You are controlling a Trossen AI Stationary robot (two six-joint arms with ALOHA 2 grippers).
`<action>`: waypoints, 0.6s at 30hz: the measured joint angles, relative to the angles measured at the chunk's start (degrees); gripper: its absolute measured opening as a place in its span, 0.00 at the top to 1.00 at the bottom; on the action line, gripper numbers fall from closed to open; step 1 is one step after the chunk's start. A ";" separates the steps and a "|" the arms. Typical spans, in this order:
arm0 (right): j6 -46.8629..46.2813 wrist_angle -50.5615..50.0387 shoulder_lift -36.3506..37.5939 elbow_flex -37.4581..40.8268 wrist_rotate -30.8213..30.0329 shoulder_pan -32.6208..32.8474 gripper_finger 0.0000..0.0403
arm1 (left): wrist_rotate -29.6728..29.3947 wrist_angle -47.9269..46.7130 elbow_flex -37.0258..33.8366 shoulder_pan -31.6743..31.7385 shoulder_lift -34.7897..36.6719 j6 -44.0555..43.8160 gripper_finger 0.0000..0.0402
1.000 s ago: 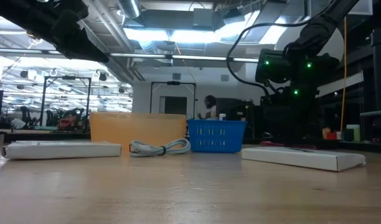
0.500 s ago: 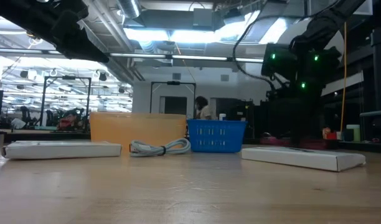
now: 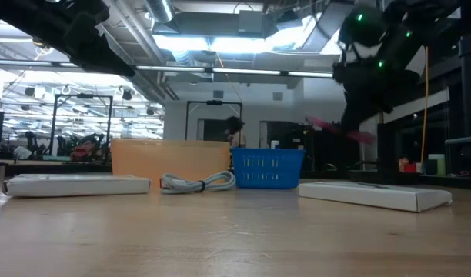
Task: Pick and place items into bin
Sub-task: Put the red charger cable into the orange bin
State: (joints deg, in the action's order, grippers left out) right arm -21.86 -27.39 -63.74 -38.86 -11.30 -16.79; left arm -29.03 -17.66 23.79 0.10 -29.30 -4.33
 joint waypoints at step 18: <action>20.65 29.40 1.86 -0.12 11.44 7.44 1.00 | 0.97 6.06 0.00 0.00 0.00 6.16 0.99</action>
State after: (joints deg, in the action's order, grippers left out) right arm -1.22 2.01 -61.88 -38.98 0.14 -9.35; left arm -28.06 -11.60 23.79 0.10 -29.30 1.83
